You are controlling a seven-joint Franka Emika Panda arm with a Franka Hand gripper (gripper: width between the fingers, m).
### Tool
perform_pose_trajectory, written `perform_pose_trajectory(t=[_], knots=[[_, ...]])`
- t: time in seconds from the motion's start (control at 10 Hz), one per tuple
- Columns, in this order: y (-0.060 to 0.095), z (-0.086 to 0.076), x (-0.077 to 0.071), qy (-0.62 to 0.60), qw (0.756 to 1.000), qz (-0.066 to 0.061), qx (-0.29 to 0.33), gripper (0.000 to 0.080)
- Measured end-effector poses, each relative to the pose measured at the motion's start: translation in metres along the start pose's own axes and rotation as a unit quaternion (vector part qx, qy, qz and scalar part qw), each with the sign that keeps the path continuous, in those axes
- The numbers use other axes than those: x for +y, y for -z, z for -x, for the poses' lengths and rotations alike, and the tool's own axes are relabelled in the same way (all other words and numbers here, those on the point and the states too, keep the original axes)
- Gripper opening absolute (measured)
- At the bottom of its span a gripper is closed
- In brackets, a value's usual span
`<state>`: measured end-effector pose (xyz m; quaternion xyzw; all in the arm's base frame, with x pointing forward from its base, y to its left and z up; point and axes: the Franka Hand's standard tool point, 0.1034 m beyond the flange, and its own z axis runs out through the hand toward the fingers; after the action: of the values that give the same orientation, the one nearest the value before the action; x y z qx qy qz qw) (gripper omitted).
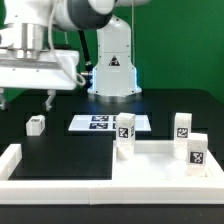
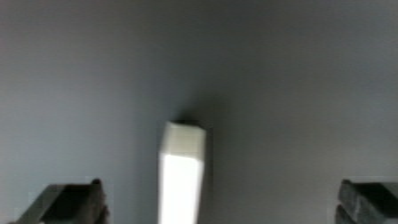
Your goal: Assemble square table
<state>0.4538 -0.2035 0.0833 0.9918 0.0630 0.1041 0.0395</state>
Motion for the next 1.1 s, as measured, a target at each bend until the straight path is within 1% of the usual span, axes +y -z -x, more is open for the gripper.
perform_pose_trajectory(t=[0.1, 0.2, 0.3, 0.4, 0.5, 0.6, 0.7, 0.8, 0.9, 1.0, 1.1], knots=[[-0.001, -0.007, -0.013, -0.017, 1.0, -0.011, -0.008, 0.0649], [0.0, -0.007, -0.012, -0.01, 1.0, -0.009, -0.008, 0.0649], [-0.001, -0.006, -0.013, -0.019, 1.0, -0.012, -0.012, 0.0649], [-0.004, -0.007, -0.028, -0.031, 0.998, -0.041, -0.047, 0.0649], [-0.006, -0.01, -0.033, -0.027, 0.995, -0.053, -0.078, 0.0649], [-0.017, -0.001, -0.035, -0.017, 0.991, -0.062, -0.114, 0.0649], [-0.025, 0.019, -0.027, -0.012, 0.984, -0.077, -0.158, 0.0649], [-0.026, 0.036, -0.019, 0.001, 0.976, -0.082, -0.2, 0.0649], [-0.027, 0.049, -0.016, 0.006, 0.968, -0.091, -0.236, 0.0649], [-0.025, 0.062, -0.017, -0.002, 0.957, -0.101, -0.271, 0.0649], [-0.021, 0.069, -0.023, -0.014, 0.946, -0.112, -0.302, 0.0649]])
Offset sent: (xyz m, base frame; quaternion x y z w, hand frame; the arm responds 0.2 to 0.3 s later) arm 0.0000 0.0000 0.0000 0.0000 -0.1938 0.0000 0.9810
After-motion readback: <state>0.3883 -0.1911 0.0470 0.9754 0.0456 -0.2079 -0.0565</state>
